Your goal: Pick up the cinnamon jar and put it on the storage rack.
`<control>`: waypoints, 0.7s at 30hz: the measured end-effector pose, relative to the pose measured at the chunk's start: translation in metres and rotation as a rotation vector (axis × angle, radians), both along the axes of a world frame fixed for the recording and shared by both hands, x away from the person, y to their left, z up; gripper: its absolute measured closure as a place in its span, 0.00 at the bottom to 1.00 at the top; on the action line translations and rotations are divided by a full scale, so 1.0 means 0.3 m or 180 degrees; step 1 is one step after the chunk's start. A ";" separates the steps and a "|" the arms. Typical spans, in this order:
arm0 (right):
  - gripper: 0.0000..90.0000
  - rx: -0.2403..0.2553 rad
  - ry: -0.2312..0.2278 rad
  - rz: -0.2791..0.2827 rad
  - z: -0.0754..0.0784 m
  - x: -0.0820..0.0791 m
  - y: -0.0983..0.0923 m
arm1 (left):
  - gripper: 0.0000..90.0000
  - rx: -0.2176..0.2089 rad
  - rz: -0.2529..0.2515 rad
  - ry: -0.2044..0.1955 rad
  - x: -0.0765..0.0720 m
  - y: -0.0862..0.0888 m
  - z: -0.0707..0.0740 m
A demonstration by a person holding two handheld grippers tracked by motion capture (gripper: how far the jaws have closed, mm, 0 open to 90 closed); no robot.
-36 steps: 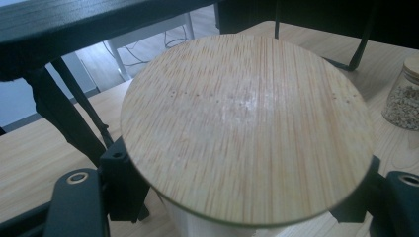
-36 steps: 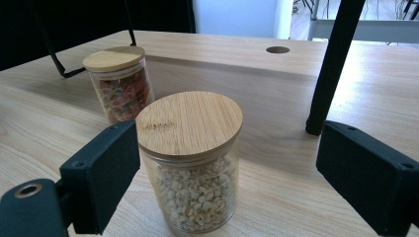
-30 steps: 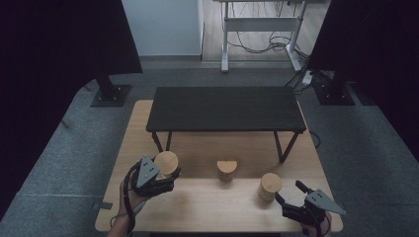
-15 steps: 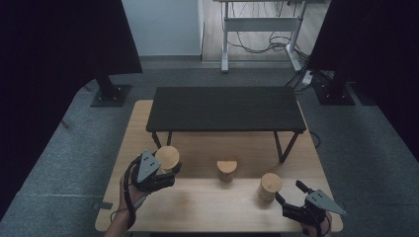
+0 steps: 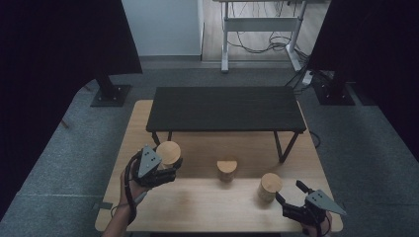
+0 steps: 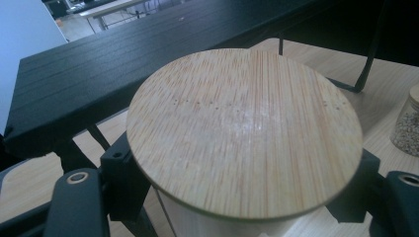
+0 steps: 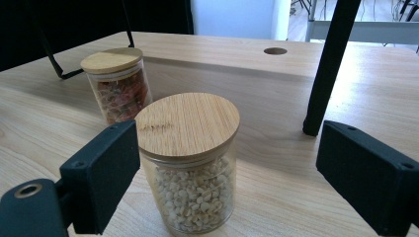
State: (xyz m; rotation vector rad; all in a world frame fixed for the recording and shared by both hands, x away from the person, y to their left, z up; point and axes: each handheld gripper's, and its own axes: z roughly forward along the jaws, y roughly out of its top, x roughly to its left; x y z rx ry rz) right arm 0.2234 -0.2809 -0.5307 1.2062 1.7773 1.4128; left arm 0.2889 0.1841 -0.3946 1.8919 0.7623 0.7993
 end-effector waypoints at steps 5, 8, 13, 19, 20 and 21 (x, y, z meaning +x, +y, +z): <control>0.10 -0.0001 0.0000 0.0000 -0.001 0.001 0.000 | 0.28 -0.0018 -0.0027 -0.0034 0.003 -0.004 0.009; 0.10 -0.0002 0.0001 -0.0002 -0.001 0.001 0.000 | 0.28 -0.0016 -0.0047 -0.0050 0.005 -0.008 0.014; 0.10 -0.0004 0.0003 -0.0003 -0.001 0.001 0.000 | 0.28 -0.0001 -0.0075 -0.0071 0.010 -0.015 0.026; 0.10 0.0000 0.0006 -0.0002 -0.002 0.001 -0.001 | 0.28 -0.0040 -0.0088 -0.0094 0.019 -0.020 0.041; 0.10 0.0003 0.0007 -0.0003 -0.003 0.001 -0.001 | 0.28 -0.0049 -0.0090 -0.0099 0.021 -0.022 0.044; 0.10 0.0006 0.0008 -0.0005 -0.003 0.001 -0.002 | 0.28 -0.0050 -0.0094 -0.0105 0.023 -0.022 0.047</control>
